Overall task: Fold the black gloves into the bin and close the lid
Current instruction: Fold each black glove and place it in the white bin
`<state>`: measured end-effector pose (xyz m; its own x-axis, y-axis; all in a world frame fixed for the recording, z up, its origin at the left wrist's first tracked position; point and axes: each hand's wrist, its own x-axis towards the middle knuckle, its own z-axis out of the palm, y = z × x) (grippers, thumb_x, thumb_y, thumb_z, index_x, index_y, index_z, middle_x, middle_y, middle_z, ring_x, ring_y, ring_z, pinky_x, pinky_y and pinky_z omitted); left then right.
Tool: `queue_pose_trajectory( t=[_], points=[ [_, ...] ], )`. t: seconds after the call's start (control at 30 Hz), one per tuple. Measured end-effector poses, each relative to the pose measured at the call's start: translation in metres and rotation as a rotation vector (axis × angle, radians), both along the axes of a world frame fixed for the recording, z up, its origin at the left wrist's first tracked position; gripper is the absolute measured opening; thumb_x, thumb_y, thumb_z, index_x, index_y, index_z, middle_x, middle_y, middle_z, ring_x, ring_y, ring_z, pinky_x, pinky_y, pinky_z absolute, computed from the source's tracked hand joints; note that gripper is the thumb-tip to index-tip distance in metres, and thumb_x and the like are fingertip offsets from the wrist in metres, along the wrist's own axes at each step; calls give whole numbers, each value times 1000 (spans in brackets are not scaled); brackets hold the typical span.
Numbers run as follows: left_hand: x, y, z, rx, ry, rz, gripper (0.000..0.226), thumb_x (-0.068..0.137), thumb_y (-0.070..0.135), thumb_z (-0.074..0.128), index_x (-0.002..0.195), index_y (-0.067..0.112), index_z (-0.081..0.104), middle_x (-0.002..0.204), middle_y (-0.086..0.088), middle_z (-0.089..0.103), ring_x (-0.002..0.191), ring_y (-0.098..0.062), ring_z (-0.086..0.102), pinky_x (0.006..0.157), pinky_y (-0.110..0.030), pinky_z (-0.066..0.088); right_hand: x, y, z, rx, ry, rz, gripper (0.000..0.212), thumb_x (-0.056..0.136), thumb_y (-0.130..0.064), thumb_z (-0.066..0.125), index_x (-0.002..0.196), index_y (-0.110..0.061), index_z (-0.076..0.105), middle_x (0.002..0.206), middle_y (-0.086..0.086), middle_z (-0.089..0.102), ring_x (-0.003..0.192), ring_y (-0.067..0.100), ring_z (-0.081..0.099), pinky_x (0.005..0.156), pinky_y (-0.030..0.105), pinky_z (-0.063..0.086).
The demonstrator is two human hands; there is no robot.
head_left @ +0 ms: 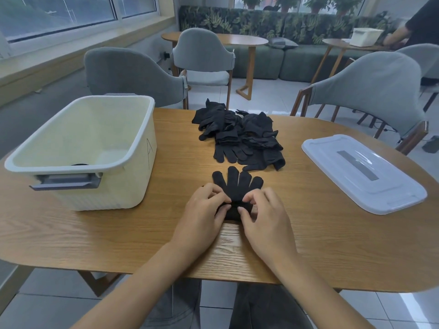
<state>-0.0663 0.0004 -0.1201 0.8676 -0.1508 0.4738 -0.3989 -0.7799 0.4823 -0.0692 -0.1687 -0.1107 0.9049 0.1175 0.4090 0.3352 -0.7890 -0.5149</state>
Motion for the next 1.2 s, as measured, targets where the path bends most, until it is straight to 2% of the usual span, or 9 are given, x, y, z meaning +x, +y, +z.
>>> queue_pose_trajectory(
  t=[0.1,0.27,0.5,0.63,0.73,0.93,1.03,1.1,1.2],
  points=[
    [-1,0,-2,33,-19,1,10,93,16,68,101,14,74,101,6,63,95,-9,57,81,-28,51,-5,-2,-1,-126,-127,83,9,90,-19,67,99,-18,66,98,-9,53,90,10,51,74,28,50],
    [-3,3,-1,87,-38,-18,11,93,17,69,102,14,75,97,4,67,92,-12,59,79,-33,53,-12,-2,0,-357,-108,169,27,85,-17,58,110,-17,65,106,-5,62,99,16,57,83,30,51],
    [-8,13,-3,189,13,-108,43,95,36,66,131,13,65,120,4,62,112,-11,54,95,-26,48,-9,3,-7,-411,-73,111,27,87,-12,61,114,-12,67,108,1,69,102,18,64,90,30,55],
    [-14,18,-1,211,17,-136,44,94,32,67,133,12,63,129,1,57,116,-12,52,98,-26,48,-11,3,-8,-320,-69,98,27,87,-9,63,113,-13,67,108,0,70,102,17,64,88,29,55],
    [-19,19,2,212,13,-151,39,94,27,66,129,10,65,132,-1,52,111,-12,53,94,-26,50,-18,0,-9,-234,-33,90,27,90,-10,65,116,-17,68,114,-4,69,108,12,63,94,22,47],
    [-26,19,1,242,-6,-157,31,98,23,58,126,13,63,117,4,62,109,-13,55,92,-29,49,-32,-6,-7,-111,98,118,34,95,-14,60,127,-25,61,124,-15,61,118,2,52,100,13,34],
    [-26,16,4,186,16,-114,24,99,23,57,123,18,61,108,7,63,102,-10,54,87,-28,49,-30,-7,-5,-36,139,98,31,95,-19,61,124,-30,59,115,-20,59,110,-3,50,89,4,34],
    [-24,14,6,132,54,-75,20,101,26,56,120,21,59,106,10,62,100,-7,52,85,-25,47,-24,-6,-4,60,172,69,23,96,-24,61,117,-33,59,106,-23,58,104,-2,52,84,8,38],
    [-17,12,9,-7,131,-15,18,101,30,55,119,26,58,103,13,61,97,-1,53,83,-20,45,-14,-4,-2,169,209,31,16,97,-30,61,112,-34,60,102,-21,61,101,0,57,84,20,47]
  ],
)
